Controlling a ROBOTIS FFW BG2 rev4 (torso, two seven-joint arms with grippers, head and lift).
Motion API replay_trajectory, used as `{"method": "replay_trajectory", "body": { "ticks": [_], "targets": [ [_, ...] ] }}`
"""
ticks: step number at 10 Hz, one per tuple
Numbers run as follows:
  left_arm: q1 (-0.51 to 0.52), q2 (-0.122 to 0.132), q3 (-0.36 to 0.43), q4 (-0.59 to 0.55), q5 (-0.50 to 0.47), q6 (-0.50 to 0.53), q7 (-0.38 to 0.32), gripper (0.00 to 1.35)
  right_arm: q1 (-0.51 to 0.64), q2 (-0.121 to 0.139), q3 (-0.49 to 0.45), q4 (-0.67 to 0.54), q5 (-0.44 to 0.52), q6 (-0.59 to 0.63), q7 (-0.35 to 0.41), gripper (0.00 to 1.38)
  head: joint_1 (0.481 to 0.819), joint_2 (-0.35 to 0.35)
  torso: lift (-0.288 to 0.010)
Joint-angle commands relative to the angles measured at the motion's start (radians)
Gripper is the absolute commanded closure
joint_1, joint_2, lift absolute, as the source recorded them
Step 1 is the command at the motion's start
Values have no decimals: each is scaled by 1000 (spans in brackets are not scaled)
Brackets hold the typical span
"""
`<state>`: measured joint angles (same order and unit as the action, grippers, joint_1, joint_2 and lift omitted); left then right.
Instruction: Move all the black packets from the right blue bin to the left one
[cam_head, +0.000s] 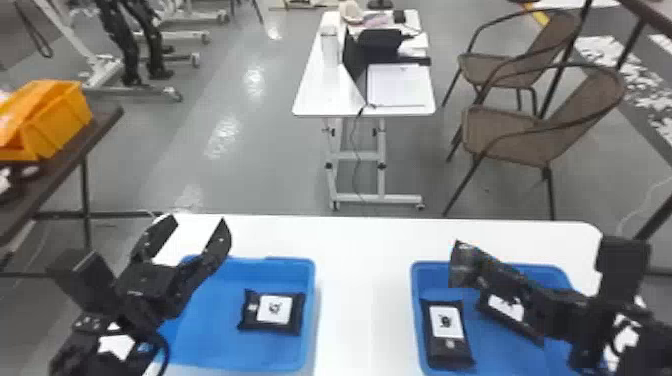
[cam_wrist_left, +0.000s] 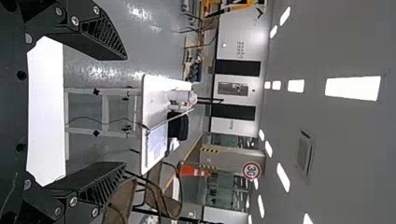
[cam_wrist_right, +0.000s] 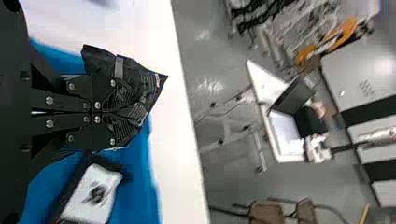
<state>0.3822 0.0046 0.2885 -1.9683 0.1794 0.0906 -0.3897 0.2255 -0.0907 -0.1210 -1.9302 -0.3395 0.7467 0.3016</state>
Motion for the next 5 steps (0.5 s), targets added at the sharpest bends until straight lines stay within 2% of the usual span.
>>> {"method": "replay_trajectory", "body": {
  "ticks": [1,2,4,5],
  "targets": [
    [-14,-7,-15,-1,63,35,0,233,-104,-21,61,14,4,-24,85,1288,695,121,0],
    [-28,-7,-34,0,109,38,6,233,-192,-29,118,79,-1,-41,174,1288,695,147,0],
    [-54,-7,-74,2,236,72,34,233,-334,-49,241,203,-36,-105,274,1288,695,192,0],
    [-83,-7,-100,11,313,92,38,233,-393,-49,281,258,-58,-135,317,1288,695,214,0]
  ]
}}
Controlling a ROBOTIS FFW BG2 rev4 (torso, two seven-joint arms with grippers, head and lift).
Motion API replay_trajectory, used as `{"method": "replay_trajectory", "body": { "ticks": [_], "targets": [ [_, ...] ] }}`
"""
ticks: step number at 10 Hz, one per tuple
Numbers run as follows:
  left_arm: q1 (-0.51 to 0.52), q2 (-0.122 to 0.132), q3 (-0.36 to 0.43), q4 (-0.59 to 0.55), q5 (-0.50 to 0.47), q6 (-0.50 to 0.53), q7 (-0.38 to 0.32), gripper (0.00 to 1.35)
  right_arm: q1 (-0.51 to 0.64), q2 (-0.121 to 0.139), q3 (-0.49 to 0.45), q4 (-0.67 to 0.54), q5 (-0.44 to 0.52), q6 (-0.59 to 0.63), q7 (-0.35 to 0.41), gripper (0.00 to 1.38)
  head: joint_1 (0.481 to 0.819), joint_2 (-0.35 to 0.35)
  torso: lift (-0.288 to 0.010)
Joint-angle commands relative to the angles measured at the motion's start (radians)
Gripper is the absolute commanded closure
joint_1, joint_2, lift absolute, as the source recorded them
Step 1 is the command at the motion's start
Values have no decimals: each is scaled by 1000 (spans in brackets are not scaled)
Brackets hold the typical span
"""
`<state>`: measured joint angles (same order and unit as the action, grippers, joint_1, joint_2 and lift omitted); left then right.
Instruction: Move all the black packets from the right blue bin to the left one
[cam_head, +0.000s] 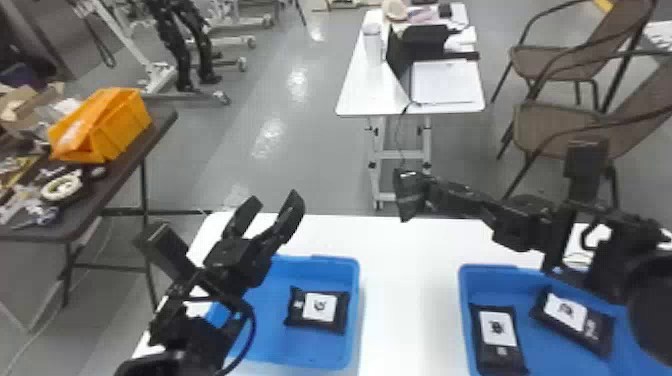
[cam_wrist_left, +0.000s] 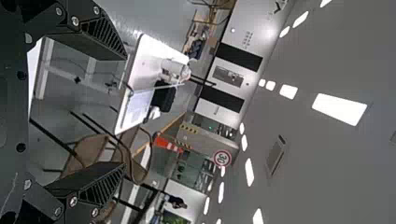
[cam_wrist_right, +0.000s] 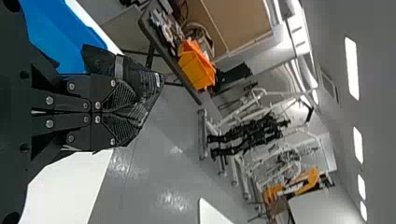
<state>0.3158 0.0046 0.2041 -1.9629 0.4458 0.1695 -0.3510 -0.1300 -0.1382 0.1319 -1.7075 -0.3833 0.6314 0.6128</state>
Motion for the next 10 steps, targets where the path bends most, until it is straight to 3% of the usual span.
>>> {"method": "replay_trajectory", "body": {
  "ticks": [1,3,5,8,10],
  "targets": [
    [-34,-7,-34,15,113,36,4,233,-77,5,52,75,-42,-29,47,1288,695,224,0],
    [-58,-7,-100,59,241,11,27,233,-152,12,106,187,-157,-61,140,1288,695,236,0],
    [-70,-7,-123,64,268,1,30,233,-171,19,130,226,-209,-65,151,1288,688,236,0],
    [-83,21,-161,64,317,-2,38,233,-197,22,166,273,-235,-64,153,1288,679,235,0],
    [-87,28,-178,62,326,18,38,234,-209,23,184,295,-241,-68,153,1288,680,234,0]
  ]
}}
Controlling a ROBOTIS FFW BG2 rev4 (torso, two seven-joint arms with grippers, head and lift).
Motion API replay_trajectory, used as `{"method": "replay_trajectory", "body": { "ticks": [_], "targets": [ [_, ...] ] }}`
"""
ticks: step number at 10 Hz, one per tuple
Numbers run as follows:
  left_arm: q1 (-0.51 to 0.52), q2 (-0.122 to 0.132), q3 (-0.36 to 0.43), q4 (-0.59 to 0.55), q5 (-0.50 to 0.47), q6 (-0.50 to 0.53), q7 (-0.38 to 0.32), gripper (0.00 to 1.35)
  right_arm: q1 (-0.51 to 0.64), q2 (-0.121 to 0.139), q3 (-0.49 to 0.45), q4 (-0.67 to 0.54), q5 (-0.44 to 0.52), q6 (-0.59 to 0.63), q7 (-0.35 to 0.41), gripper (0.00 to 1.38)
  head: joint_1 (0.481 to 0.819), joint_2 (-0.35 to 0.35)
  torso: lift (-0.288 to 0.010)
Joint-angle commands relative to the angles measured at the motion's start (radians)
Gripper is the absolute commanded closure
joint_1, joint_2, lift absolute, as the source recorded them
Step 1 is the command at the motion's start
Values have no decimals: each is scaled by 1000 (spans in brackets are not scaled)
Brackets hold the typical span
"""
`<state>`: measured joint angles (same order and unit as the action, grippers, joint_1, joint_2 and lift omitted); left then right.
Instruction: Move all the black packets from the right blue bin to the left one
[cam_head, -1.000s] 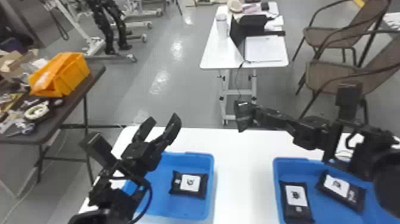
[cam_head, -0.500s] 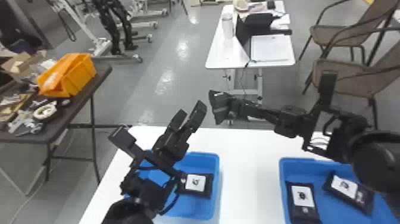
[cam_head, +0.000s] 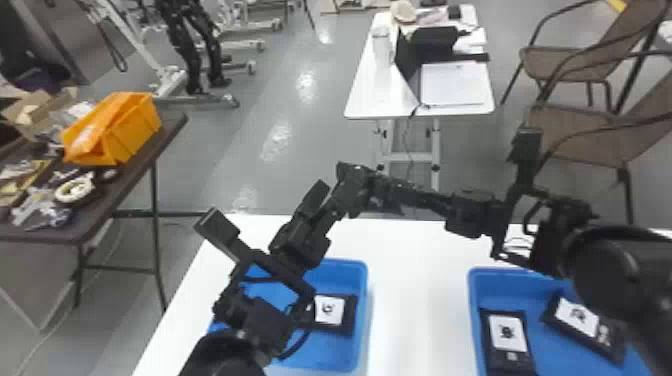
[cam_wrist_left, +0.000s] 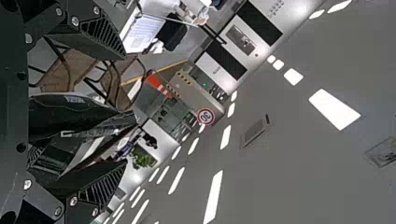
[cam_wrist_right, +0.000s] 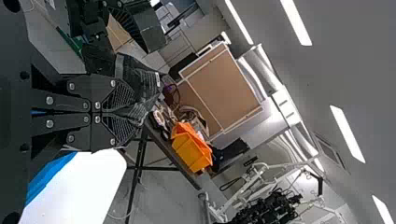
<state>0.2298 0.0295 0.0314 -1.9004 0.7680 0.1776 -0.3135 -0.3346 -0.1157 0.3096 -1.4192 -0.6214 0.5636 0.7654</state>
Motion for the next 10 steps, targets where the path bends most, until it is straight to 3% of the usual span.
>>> {"method": "replay_trajectory", "body": {
  "ticks": [1,2,3,5,6,7,10],
  "targets": [
    [-3,9,-11,0,-3,10,-1,234,-11,2,11,17,-6,-4,0,1288,682,231,0],
    [-9,18,-19,-3,-52,11,8,200,-15,2,16,26,-6,-7,2,1288,684,228,0],
    [-27,21,-22,-5,-113,8,4,48,-18,2,19,29,-6,-8,3,1288,685,227,0],
    [-27,44,-5,-11,-135,40,-2,196,-18,4,20,33,-6,-8,6,1288,680,225,0],
    [-29,46,-5,-13,-121,82,-2,367,-18,4,20,36,-6,-11,8,1288,680,230,0],
    [-29,41,-2,-13,-119,102,-2,1136,-20,4,20,36,-6,-16,9,1288,685,231,0],
    [-27,35,8,-16,-104,85,-6,1233,-23,8,20,54,-6,-34,11,1288,689,225,0]
  ]
}}
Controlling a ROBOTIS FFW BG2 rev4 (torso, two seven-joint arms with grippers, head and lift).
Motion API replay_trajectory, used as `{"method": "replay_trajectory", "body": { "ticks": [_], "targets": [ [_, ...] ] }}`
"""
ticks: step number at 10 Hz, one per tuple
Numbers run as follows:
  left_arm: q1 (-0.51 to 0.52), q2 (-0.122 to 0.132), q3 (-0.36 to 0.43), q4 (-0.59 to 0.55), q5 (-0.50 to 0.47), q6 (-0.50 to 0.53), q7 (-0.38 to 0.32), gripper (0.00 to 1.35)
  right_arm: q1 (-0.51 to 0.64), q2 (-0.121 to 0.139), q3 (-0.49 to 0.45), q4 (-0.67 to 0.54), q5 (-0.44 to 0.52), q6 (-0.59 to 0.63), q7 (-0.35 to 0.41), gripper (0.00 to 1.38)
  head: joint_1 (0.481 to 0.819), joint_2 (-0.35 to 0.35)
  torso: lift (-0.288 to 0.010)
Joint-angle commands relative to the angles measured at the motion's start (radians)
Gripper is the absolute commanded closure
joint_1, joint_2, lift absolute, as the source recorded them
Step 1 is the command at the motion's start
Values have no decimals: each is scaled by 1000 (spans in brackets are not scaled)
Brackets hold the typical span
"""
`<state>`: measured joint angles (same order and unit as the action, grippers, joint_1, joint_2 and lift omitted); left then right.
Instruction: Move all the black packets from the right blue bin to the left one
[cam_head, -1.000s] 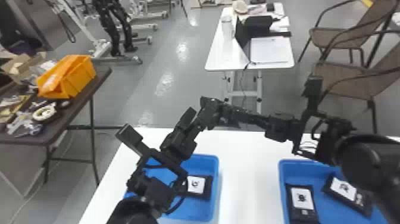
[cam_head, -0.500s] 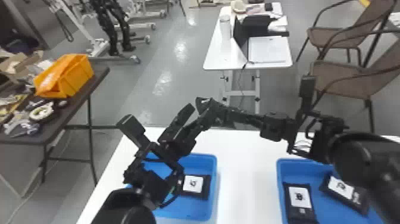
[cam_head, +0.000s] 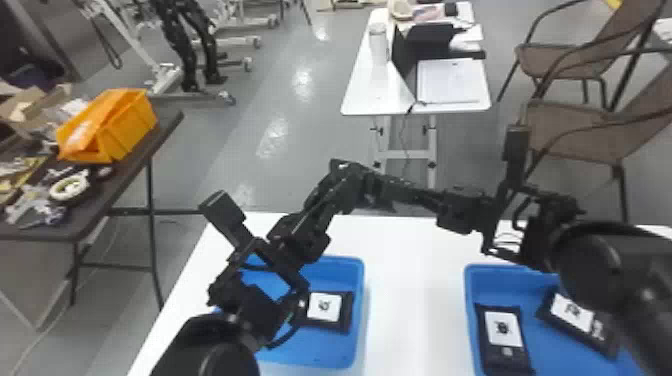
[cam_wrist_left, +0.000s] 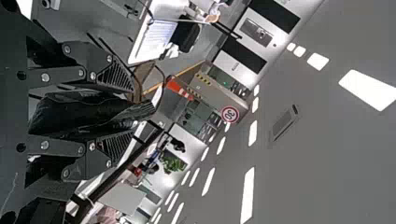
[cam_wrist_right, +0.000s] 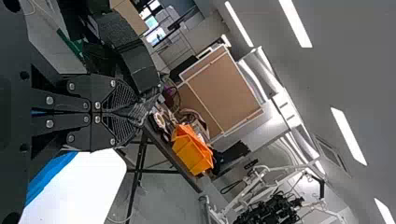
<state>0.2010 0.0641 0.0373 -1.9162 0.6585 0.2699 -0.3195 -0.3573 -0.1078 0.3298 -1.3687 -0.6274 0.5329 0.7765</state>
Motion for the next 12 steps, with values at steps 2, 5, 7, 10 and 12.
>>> {"method": "replay_trajectory", "body": {
  "ticks": [2,5,7,10,12],
  "targets": [
    [11,-15,9,6,7,-44,0,1233,-3,2,0,16,0,-7,0,1288,685,230,0],
    [21,-26,10,13,18,-80,0,1233,-9,5,0,48,-3,-24,0,1288,687,235,0],
    [25,-37,13,13,10,-109,0,1233,-11,7,0,79,-23,-45,0,889,686,238,0],
    [71,-47,108,16,-148,-178,2,1233,21,8,-35,108,-12,-117,0,81,685,245,0],
    [135,-67,213,22,-430,-250,5,1233,90,13,-135,25,83,-116,-25,252,695,281,0]
  ]
}}
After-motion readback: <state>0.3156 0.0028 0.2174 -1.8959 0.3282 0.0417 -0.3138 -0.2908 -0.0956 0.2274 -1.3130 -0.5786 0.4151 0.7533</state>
